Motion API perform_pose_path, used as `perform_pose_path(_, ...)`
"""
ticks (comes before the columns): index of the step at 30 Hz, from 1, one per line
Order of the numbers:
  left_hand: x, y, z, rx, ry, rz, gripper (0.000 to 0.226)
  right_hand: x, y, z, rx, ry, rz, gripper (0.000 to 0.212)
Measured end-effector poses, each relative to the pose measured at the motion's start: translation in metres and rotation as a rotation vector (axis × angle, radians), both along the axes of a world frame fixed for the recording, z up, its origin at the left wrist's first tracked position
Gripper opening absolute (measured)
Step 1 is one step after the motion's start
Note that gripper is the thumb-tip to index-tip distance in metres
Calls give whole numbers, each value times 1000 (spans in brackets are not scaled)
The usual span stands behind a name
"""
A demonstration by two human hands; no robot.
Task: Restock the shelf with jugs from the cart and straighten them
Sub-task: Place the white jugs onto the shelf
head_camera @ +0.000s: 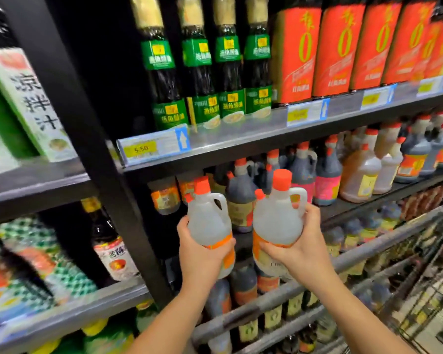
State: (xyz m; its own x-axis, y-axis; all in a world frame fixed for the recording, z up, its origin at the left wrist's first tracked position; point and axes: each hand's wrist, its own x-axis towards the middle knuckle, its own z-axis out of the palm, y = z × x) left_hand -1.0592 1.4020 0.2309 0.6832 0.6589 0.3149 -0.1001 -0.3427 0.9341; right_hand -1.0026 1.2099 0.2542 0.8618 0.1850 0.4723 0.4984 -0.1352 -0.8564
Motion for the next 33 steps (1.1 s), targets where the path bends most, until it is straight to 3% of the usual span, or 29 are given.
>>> perform_pose_path(10, 26, 9, -11, -12, -5, 335, 101, 32, 33, 2, -12, -29, 236, 84)
perform_pose_path(17, 54, 24, -18, -37, -13, 443, 104, 48, 32, -8, -3, -23, 330, 90)
perform_pose_path(22, 75, 49, -17, -105, 34, 487, 103, 55, 28, -11, -12, -22, 378, 88)
perform_pose_path(26, 96, 69, -8, -101, 292, 548, 103, 60, 25, -10, -2, -2, 401, 89)
perform_pose_path(33, 110, 87, -11, -140, 241, 642, 110, 63, 23, -9, -3, 27, 396, 88)
